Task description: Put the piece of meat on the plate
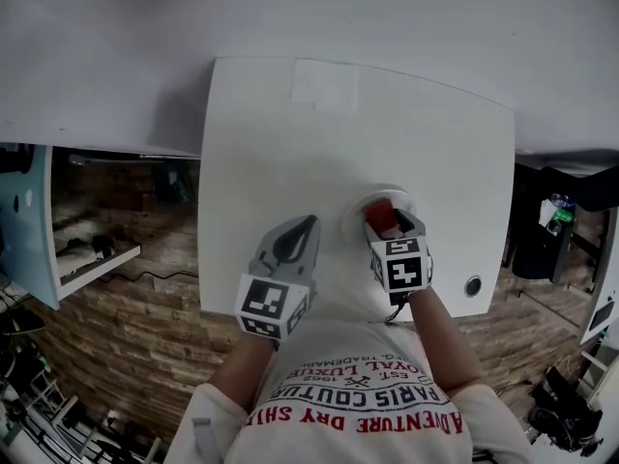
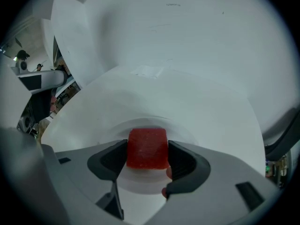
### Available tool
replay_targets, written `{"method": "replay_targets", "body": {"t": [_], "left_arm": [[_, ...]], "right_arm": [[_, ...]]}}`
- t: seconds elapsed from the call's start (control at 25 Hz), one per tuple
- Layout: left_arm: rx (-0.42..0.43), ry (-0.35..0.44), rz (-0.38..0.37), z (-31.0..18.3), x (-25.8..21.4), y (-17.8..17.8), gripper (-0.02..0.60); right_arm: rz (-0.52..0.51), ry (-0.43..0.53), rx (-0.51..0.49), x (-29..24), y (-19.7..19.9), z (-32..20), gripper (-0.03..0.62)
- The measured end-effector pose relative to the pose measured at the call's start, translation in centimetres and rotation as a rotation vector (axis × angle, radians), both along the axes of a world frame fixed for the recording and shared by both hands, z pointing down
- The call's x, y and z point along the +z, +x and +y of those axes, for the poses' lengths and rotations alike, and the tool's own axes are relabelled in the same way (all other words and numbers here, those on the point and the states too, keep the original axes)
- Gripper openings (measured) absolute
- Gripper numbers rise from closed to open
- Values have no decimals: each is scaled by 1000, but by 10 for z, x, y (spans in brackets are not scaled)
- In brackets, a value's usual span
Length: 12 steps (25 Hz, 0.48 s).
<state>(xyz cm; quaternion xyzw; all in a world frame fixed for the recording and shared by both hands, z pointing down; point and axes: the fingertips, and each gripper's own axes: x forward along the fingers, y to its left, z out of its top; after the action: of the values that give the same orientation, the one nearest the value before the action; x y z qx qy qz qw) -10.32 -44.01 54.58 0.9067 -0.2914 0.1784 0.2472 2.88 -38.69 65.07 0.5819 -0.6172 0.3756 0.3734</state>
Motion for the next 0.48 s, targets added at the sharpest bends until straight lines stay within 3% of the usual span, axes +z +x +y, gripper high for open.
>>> {"method": "replay_targets", "body": {"t": [0.24,0.48], "left_arm": [[11,12,5,3,-6,7,6],[14,55,11,8,-23,11,6]], "right_arm": [[-22,26,-47,-2,-5,-2,279],[-45,241,-9,-53,-4,-12,256]]}}
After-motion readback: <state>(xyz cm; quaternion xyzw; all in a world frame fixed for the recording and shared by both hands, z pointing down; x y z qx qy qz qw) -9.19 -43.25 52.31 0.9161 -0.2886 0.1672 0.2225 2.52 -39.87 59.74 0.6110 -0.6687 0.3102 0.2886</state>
